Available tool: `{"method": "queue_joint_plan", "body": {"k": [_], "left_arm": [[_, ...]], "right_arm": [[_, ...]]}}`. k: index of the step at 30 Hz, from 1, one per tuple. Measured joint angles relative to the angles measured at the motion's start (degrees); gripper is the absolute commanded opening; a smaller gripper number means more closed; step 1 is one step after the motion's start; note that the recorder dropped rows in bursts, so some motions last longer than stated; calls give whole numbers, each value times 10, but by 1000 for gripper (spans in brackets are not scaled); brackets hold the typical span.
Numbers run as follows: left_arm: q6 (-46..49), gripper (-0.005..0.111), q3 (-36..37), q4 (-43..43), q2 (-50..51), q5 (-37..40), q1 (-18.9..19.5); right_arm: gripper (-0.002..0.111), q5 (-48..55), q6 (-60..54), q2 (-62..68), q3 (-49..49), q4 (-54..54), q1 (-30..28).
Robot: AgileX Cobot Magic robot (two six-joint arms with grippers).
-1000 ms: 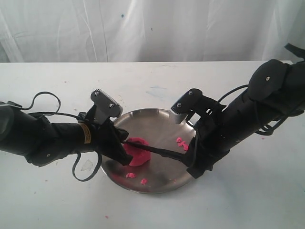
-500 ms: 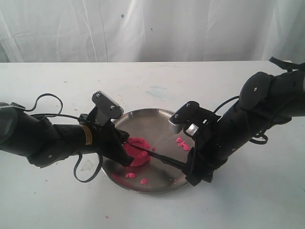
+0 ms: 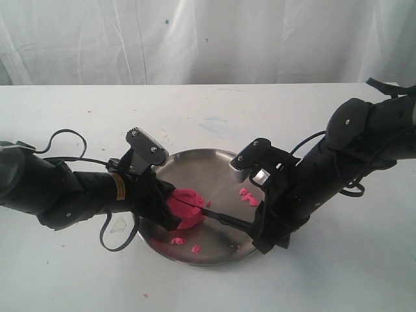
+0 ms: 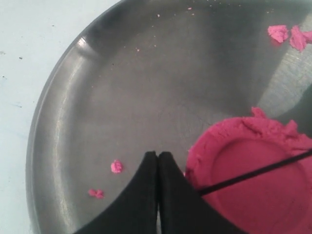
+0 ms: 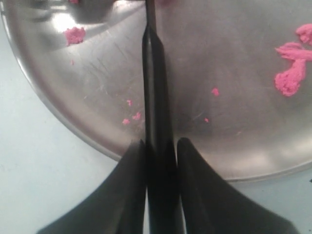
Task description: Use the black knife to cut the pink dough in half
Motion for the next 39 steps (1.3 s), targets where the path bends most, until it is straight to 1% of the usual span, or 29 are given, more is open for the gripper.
{"method": "queue_joint_plan", "body": {"k": [11,17,28,32,37,39], "left_arm": [[14,0,1,3,3,0,0],[26,0,4,-11,-3,3,0],[107,0,8,-57,-87,16,0],[112,0,8,-58,-130,53,0],[112,0,8,-58,-154,177,0],[107,0,8,-58,-152,213,0]], "right_arm": [[0,0,0,1,0,0,0],[0,1,0,2,0,1,0],[0,-7,5,2,0,5,0],[0,-7,6,2,0,7,0],[0,-11,6,2,0,20,0],[0,-13,6,2,0,23,0]]}}
